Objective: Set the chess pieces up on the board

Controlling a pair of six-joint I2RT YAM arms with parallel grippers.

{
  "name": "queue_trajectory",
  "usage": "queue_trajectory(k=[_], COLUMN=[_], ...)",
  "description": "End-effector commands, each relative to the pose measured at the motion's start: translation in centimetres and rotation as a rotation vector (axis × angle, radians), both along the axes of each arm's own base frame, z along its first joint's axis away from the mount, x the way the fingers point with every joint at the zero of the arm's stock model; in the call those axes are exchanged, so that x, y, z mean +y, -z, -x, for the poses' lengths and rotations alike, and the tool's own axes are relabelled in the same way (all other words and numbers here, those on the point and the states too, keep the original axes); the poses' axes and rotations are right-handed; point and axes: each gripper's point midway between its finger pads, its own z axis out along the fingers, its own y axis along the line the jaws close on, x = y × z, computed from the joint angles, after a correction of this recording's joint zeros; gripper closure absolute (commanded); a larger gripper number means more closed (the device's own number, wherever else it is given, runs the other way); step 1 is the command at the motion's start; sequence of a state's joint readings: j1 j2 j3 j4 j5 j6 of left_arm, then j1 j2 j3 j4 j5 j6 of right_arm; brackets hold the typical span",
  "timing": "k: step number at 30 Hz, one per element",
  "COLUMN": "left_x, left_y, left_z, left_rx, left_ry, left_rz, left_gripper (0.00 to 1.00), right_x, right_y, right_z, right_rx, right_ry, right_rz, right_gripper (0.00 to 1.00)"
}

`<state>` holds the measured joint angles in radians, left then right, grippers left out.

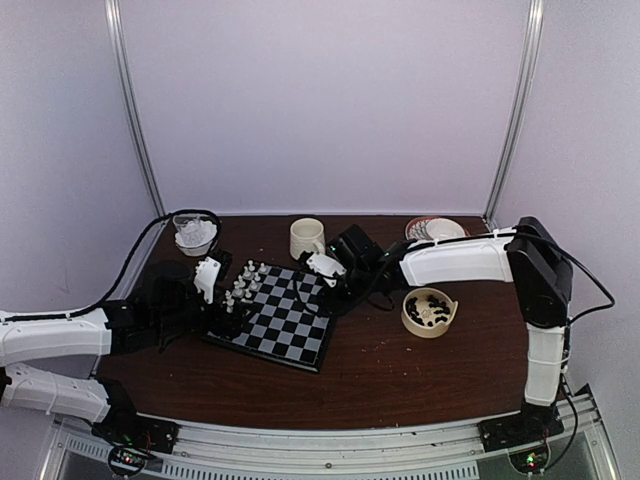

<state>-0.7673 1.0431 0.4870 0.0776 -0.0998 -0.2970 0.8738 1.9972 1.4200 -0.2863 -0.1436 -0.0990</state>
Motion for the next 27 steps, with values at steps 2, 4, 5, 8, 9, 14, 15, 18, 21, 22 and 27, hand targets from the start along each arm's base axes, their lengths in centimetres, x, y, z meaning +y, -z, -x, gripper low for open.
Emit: queue_trajectory(k=[2,4,5,8,9,14,15,18,21,22,27], left_x=[-0.6,-0.6,-0.6,-0.6,-0.6,-0.6,-0.6,-0.7,-0.7,-0.7,-0.7], left_y=[-2.3,-2.3,-2.3,-2.2,-2.2,-2.2,-2.1,-2.1,-2.1,-2.1,-2.1], left_z=[-0.6,-0.6,-0.6,-0.6,-0.6,-0.7,-0.7,-0.8,-0.8,-0.8,-0.8], left_rx=[-0.052,-0.05,-0.049,-0.046,-0.046,-0.041,-0.038,-0.034,-0.031,-0.03,-0.029], left_ry=[0.01,0.008,0.008,0.007,0.006,0.002,0.001,0.001,0.0,0.001,0.002], left_rz=[0.044,0.043,0.042,0.04,0.041,0.039,0.038,0.036,0.034,0.033,0.032], left_gripper=[0.03,0.04,0.03,0.03,0.03,0.03,0.03,0.03,0.03,0.03,0.03], right_x=[0.2,0.2,0.2,0.2,0.3,0.5,0.5,0.5,0.6,0.6,0.5], right_y=[-0.2,-0.1,0.1,0.4,0.5,1.0,1.0,1.1,0.9,0.9,0.6], right_z=[-0.4,-0.4,-0.3,-0.2,-0.2,0.0,0.0,0.0,0.1,0.2,0.5], right_rx=[0.012,0.018,0.02,0.03,0.034,0.053,0.053,0.057,0.058,0.058,0.063], right_ry=[0.003,-0.003,-0.004,-0.012,-0.015,-0.027,-0.027,-0.029,-0.036,-0.039,-0.047], right_rz=[-0.028,-0.022,-0.018,-0.01,-0.009,-0.005,-0.005,-0.002,-0.006,-0.006,-0.013], right_gripper=[0.66,0.67,0.67,0.69,0.69,0.74,0.78,0.86,0.95,0.96,0.97])
